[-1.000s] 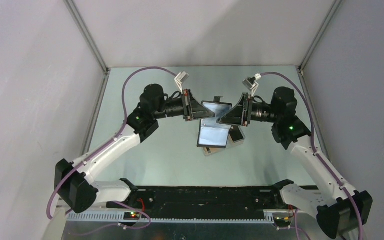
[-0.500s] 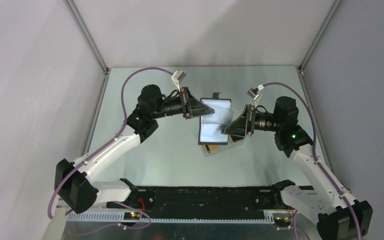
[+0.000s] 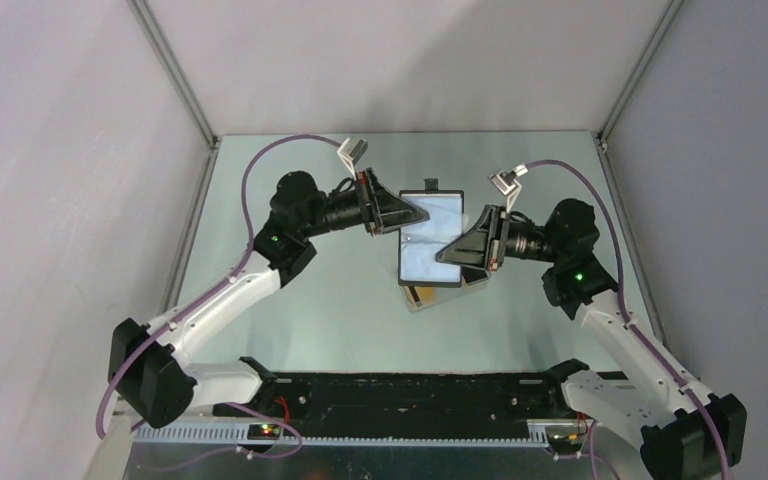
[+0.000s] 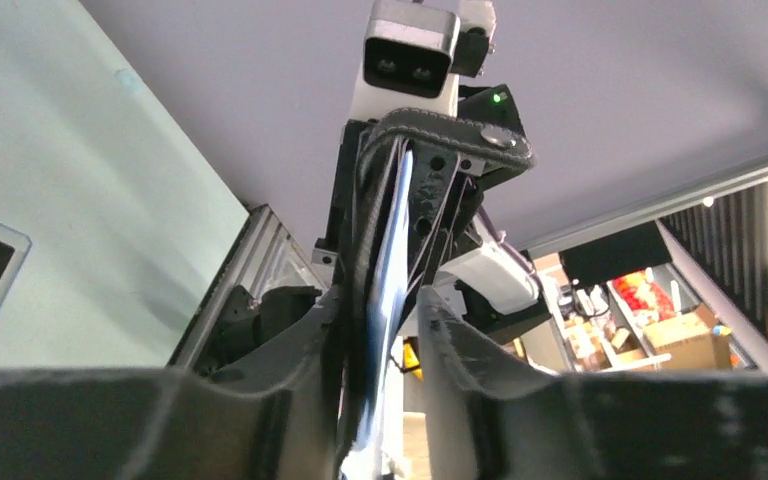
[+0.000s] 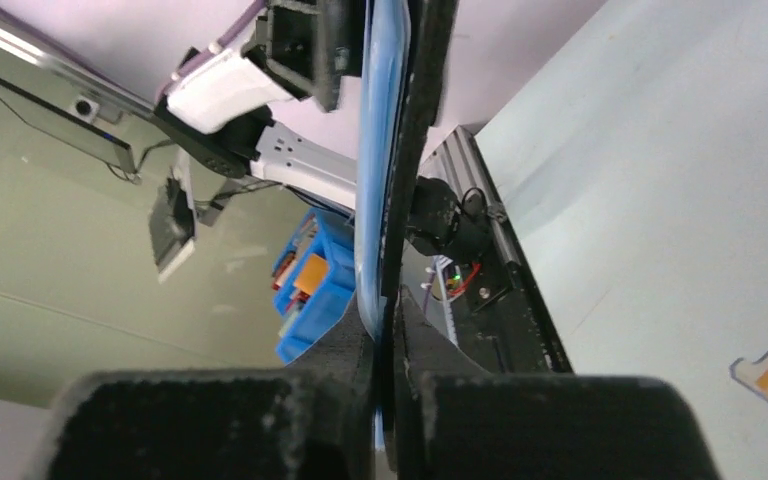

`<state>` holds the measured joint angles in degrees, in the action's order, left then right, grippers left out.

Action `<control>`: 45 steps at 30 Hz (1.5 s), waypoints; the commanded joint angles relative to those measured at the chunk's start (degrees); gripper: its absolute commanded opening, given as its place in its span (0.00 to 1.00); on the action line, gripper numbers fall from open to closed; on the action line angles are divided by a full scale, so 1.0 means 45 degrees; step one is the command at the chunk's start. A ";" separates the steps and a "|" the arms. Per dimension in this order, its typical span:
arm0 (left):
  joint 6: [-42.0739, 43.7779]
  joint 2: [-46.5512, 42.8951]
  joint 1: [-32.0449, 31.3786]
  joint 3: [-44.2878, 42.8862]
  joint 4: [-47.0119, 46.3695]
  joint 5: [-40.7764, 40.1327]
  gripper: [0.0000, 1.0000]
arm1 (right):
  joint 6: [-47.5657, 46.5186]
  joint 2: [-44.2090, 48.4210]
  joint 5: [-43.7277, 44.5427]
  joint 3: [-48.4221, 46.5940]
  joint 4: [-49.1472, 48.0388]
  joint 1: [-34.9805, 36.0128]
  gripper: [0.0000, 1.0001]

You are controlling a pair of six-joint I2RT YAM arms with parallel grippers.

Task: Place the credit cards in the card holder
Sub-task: Turn over the card slot in the card holder, then place the card holder at the center of the board.

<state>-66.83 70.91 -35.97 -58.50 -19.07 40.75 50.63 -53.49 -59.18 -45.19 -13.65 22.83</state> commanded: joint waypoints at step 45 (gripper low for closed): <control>-0.0326 0.0684 0.0620 0.1340 -0.0630 0.0738 0.09 | 0.2810 -0.1966 0.0181 -0.0134 -0.0021 -0.0380 0.05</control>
<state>-69.89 73.80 -32.82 -50.39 -20.45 42.44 64.49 -61.80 -58.57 -45.12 -13.50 20.47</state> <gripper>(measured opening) 0.137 0.038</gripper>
